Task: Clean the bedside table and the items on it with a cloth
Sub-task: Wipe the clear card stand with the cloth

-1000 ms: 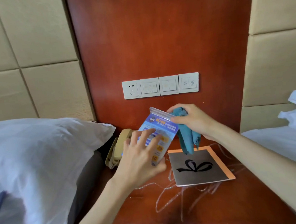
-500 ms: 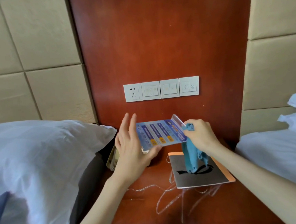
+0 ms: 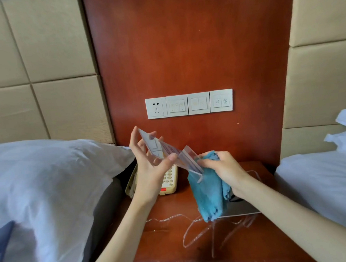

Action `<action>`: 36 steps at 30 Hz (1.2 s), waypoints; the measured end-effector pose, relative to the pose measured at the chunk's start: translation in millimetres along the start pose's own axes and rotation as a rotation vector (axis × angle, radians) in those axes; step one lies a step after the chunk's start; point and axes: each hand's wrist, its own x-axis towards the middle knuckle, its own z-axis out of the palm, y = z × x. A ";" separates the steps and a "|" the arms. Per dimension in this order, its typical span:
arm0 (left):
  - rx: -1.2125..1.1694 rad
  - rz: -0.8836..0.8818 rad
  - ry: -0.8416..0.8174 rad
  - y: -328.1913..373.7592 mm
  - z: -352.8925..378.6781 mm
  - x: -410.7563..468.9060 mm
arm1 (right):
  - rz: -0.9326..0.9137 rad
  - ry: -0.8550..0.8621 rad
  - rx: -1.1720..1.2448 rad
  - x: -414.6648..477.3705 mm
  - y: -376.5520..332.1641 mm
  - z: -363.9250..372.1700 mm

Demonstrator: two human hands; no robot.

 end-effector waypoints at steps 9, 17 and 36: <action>-0.149 -0.275 -0.108 5.1 3.1 -1.6 | -0.244 0.241 -0.121 5.7 -26.0 -0.5; -0.323 -0.359 -0.086 23.4 11.8 8.6 | -0.292 -0.008 -0.462 -17.7 -12.5 17.3; -0.299 -0.385 -0.029 28.8 23.8 24.5 | -0.410 -0.014 -0.734 -35.5 -21.6 16.3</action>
